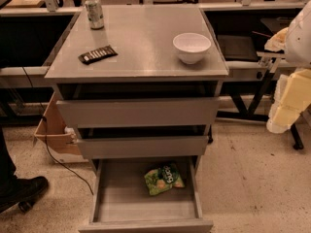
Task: Pick green rice chip bag from bottom drawer and place on counter
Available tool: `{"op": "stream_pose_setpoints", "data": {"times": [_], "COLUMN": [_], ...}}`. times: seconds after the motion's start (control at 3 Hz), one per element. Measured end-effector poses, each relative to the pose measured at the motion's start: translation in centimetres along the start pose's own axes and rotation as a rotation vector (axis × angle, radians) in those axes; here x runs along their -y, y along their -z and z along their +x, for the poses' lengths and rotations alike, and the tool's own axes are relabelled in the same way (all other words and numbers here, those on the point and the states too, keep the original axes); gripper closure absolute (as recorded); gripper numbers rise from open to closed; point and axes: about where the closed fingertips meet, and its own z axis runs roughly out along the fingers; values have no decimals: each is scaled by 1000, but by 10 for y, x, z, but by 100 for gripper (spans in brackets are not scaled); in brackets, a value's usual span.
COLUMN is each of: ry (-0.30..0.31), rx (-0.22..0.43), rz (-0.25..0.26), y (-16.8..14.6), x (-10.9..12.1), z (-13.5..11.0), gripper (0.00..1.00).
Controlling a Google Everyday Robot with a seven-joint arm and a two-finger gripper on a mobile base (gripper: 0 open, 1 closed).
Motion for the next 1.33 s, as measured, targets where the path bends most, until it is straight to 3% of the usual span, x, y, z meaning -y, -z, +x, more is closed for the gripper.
{"op": "stream_pose_setpoints", "data": {"times": [0.33, 0.67, 1.0, 1.33], "ry": [0, 14, 41, 67], "rx": [0, -17, -36, -31], "rz": [0, 1, -7, -46], "y": [0, -20, -63, -133], "x": [0, -6, -22, -49], "z": [0, -3, -4, 4], "gripper": [0, 0, 0, 0]}}
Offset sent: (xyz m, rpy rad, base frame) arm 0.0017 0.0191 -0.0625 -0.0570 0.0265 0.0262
